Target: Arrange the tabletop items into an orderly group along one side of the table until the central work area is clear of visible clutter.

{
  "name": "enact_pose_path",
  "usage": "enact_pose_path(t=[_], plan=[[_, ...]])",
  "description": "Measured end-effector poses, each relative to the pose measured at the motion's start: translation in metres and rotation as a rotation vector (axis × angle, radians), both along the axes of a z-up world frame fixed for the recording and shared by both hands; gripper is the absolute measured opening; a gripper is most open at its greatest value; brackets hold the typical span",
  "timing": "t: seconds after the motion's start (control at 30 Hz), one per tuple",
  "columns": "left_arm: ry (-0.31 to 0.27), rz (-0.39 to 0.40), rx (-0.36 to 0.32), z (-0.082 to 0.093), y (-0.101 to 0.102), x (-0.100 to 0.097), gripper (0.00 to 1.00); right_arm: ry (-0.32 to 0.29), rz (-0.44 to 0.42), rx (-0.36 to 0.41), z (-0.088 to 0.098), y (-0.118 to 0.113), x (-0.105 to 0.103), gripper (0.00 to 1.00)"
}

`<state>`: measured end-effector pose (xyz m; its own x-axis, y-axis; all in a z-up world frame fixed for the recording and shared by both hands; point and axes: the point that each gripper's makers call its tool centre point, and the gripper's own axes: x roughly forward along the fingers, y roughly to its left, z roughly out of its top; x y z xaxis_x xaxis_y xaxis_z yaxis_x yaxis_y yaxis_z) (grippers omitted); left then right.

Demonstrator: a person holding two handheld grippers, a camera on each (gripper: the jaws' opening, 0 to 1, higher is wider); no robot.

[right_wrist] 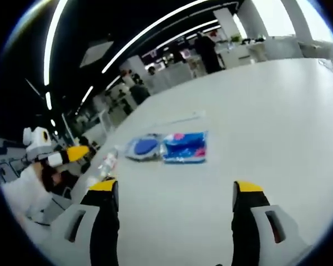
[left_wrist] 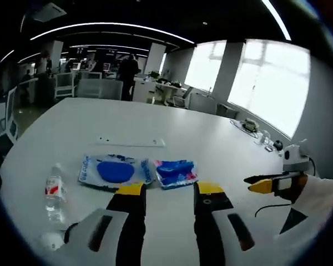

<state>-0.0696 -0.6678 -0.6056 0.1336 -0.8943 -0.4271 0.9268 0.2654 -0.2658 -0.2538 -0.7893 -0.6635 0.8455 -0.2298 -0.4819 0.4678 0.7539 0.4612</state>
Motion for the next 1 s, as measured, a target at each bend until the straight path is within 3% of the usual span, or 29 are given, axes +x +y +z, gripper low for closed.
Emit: enact_pose_path(t=[0.03, 0.07, 0.1, 0.13, 0.23, 0.5, 0.7, 0.73, 0.77, 0.87, 0.93, 0.97, 1.0], plan=[[-0.021, -0.003, -0.013, 0.003, 0.006, 0.002, 0.00, 0.002, 0.003, 0.001, 0.000, 0.002, -0.002, 0.83], [0.012, 0.023, -0.001, 0.002, 0.013, 0.001, 0.00, 0.005, 0.004, 0.002, 0.000, 0.003, -0.002, 0.82], [0.035, 0.031, -0.046, 0.009, 0.010, 0.002, 0.00, 0.004, 0.005, 0.004, 0.000, 0.004, -0.004, 0.81], [0.078, 0.062, -0.044, 0.009, 0.017, 0.005, 0.00, -0.002, 0.009, 0.006, 0.000, 0.005, -0.004, 0.80], [0.061, 0.095, -0.035, 0.009, 0.029, 0.014, 0.00, -0.007, 0.028, 0.011, 0.002, 0.010, -0.001, 0.76], [0.087, 0.201, 0.024, -0.008, 0.070, 0.029, 0.00, -0.043, 0.080, -0.002, 0.014, 0.024, 0.015, 0.68], [0.066, 0.227, 0.055, -0.018, 0.100, 0.036, 0.00, -0.028, 0.095, 0.003, 0.010, 0.032, 0.015, 0.68], [0.041, 0.245, 0.064, -0.019, 0.106, 0.041, 0.01, -0.022, 0.095, 0.004, 0.009, 0.033, 0.015, 0.68], [0.032, 0.241, 0.072, -0.021, 0.108, 0.042, 0.10, -0.016, 0.097, 0.005, 0.008, 0.033, 0.014, 0.69], [0.075, 0.285, 0.083, -0.029, 0.116, 0.047, 0.50, -0.005, 0.091, 0.023, 0.003, 0.036, 0.011, 0.71], [0.089, 0.311, 0.088, -0.035, 0.119, 0.052, 0.85, -0.002, 0.089, 0.033, 0.001, 0.038, 0.010, 0.71], [0.088, 0.320, 0.098, -0.038, 0.122, 0.053, 0.97, 0.001, 0.089, 0.036, 0.001, 0.039, 0.010, 0.71], [0.086, 0.328, 0.105, -0.040, 0.125, 0.055, 0.97, 0.004, 0.088, 0.037, 0.000, 0.039, 0.010, 0.71]])
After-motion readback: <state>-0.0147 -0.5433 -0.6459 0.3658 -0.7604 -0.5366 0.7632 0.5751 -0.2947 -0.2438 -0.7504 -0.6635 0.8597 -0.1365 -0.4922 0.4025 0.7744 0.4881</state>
